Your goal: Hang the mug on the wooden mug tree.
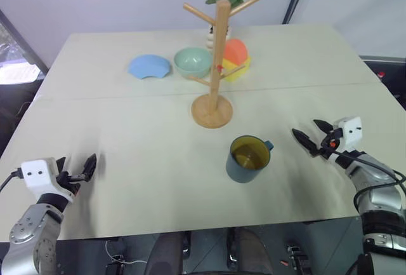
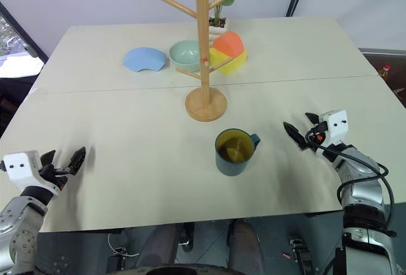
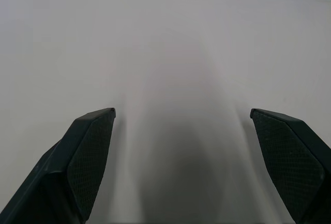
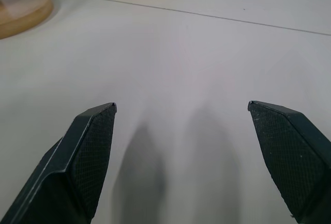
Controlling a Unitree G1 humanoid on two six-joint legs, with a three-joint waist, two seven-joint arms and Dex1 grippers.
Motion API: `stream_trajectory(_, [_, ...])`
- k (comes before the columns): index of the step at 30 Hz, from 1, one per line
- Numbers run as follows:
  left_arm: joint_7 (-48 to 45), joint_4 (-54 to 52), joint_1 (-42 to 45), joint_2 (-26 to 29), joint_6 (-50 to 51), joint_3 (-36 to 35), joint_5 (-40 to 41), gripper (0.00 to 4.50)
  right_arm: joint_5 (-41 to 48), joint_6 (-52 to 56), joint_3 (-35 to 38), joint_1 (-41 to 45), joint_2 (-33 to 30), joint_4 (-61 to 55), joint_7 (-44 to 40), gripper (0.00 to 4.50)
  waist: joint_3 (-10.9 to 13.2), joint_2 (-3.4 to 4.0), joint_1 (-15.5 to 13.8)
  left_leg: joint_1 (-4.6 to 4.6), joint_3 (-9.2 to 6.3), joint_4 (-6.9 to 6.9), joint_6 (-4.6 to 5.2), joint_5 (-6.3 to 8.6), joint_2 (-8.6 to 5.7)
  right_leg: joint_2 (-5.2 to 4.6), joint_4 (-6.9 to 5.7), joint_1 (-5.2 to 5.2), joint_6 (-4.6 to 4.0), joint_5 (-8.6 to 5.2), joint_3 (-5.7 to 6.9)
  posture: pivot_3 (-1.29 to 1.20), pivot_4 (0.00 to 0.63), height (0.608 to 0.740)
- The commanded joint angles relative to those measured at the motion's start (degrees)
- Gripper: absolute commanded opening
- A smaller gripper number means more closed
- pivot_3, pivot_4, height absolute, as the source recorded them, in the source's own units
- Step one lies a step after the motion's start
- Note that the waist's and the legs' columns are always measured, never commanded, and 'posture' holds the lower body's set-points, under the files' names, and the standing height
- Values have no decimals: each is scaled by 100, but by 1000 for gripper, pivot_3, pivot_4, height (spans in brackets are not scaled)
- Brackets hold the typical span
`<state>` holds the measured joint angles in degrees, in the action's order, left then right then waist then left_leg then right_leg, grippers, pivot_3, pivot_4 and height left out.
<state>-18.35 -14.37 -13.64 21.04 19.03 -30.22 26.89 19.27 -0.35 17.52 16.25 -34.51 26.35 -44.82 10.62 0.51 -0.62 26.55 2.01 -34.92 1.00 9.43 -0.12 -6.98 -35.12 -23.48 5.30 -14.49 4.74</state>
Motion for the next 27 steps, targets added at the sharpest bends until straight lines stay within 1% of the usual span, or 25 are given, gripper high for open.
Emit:
stream_trajectory(1, [34, -206, -24, 27, -228, -166, -10, 4500, -27, -205, -20, 225, 55, 109, 8, 4252, 0, 0, 3, 0, 1, 0, 1, 1, 0, 0, 0, 0, 0, 0, 0, 0, 150, 740])
stream_trajectory(7, [-45, -199, 60, -63, -276, -64, 132, 4500, -50, -360, 26, 281, 3, 256, 51, 4252, 0, 0, -22, -2, 8, -1, 2, 13, -1, -2, -1, 0, -1, 4, 6, 0, 150, 740])
stream_trajectory(11, [-205, -300, 111, -10, -227, 135, 125, 4500, -39, -366, 19, 145, -7, 130, 60, 4252, 0, 0, -13, -2, 13, -7, 6, 16, -2, -3, -1, 3, 1, 6, 10, 0, 150, 740])
stream_trajectory(13, [-405, -411, 102, 93, -203, 349, 69, 4500, -33, -347, 38, 29, -44, -3, 69, 4252, 0, 0, -17, -4, 17, -8, 6, 16, -1, -4, -1, 4, 1, 11, 10, 0, 150, 740])
stream_trajectory(18, [-1423, -839, 241, 551, -310, 1298, 45, 4500, 226, -71, 341, -597, -250, -962, 75, 4252, -1, 2, -23, -2, 26, -8, 5, 16, -1, -11, -1, 3, 1, 12, 8, 0, 150, 740])
stream_trajectory(21, [-2111, -878, 397, 896, -436, 1894, -74, 4500, 438, 292, 421, -1227, -312, -1924, -36, 4252, -3, 4, -17, -2, 34, -5, 6, 16, 0, -15, -1, 5, 1, 12, 6, 0, 150, 740])
stream_trajectory(24, [-2625, -944, 665, 1111, -353, 2324, 61, 4500, 637, 722, 422, -1936, -361, -2877, -124, 4252, -4, 3, -15, -3, 41, 8, 6, 17, 6, -13, 0, 9, 1, 12, 4, 0, 150, 740])
stream_trajectory(27, [-3192, -996, 888, 1357, -250, 2751, 126, 4500, 650, 909, 363, -2442, -316, -3628, -110, 4252, -5, 6, -5, -4, 52, 12, 6, 17, 12, -12, -1, 3, 1, 12, 3, 0, 150, 740])
